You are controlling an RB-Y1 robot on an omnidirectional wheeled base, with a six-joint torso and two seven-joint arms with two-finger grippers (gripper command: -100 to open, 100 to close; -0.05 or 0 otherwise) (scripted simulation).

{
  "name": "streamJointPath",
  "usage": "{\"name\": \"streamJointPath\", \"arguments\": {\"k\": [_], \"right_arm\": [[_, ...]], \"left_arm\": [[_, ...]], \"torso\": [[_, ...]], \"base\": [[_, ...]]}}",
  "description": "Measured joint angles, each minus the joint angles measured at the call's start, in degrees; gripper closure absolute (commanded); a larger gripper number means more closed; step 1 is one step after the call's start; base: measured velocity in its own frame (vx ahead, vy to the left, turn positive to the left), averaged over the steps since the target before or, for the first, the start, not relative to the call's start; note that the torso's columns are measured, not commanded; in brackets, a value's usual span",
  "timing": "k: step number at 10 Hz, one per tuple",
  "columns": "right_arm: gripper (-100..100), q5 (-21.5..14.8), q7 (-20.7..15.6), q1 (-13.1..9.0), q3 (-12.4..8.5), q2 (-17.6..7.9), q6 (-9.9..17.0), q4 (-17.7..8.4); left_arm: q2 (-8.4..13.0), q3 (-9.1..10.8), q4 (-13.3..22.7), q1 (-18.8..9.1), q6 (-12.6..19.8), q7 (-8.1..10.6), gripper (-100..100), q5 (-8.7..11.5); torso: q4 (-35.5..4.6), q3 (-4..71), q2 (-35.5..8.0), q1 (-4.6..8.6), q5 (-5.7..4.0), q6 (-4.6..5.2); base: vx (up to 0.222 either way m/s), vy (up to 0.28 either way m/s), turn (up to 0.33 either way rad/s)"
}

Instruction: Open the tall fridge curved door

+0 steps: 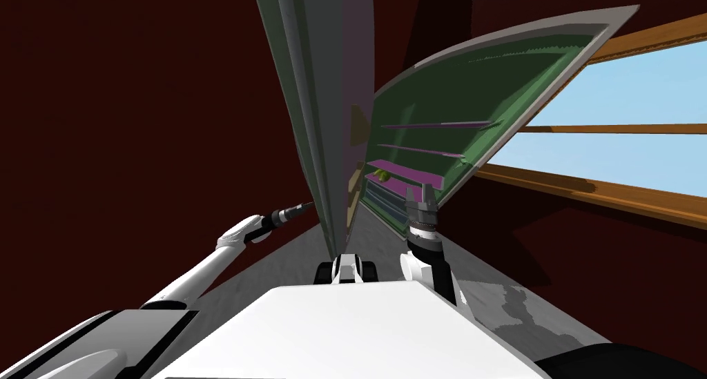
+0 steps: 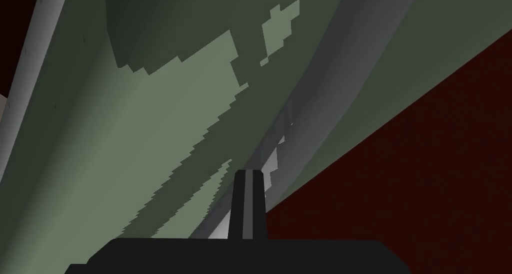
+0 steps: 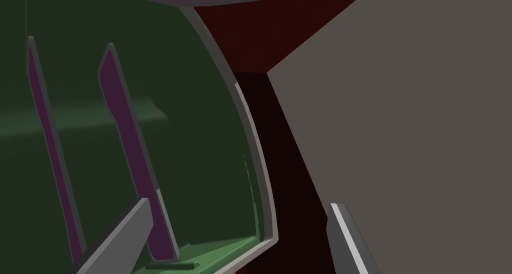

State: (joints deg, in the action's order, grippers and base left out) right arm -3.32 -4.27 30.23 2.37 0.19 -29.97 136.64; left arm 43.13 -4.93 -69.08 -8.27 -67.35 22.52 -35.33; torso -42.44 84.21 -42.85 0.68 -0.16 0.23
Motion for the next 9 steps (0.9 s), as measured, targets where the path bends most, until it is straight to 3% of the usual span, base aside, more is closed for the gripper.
{"name": "streamJointPath", "arguments": {"k": [7,8,9], "right_arm": [[0,0.0,0.0,0.0,0.0,0.0,0.0,0.0],[0,0.0,0.0,0.0,0.0,0.0,0.0,0.0],[0,0.0,0.0,0.0,0.0,0.0,0.0,0.0]], "left_arm": [[-0.4,-0.52,0.4,-0.4,-1.1,-0.22,100,-0.1],[-0.4,-0.52,0.4,-0.4,-1.1,-0.22,100,-0.1],[-0.9,-1.73,0.3,-1.0,0.0,-1.00,100,0.7]], "torso": [[0.2,0.3,0.6,-0.68,0.17,-0.23],[0.2,0.4,0.6,-0.71,0.17,-0.24],[0.1,0.4,0.6,-1.26,0.31,0.03]], "base": [[0.000,0.002,-0.002],[-0.023,0.215,-0.327],[-0.008,0.251,-0.213]]}}
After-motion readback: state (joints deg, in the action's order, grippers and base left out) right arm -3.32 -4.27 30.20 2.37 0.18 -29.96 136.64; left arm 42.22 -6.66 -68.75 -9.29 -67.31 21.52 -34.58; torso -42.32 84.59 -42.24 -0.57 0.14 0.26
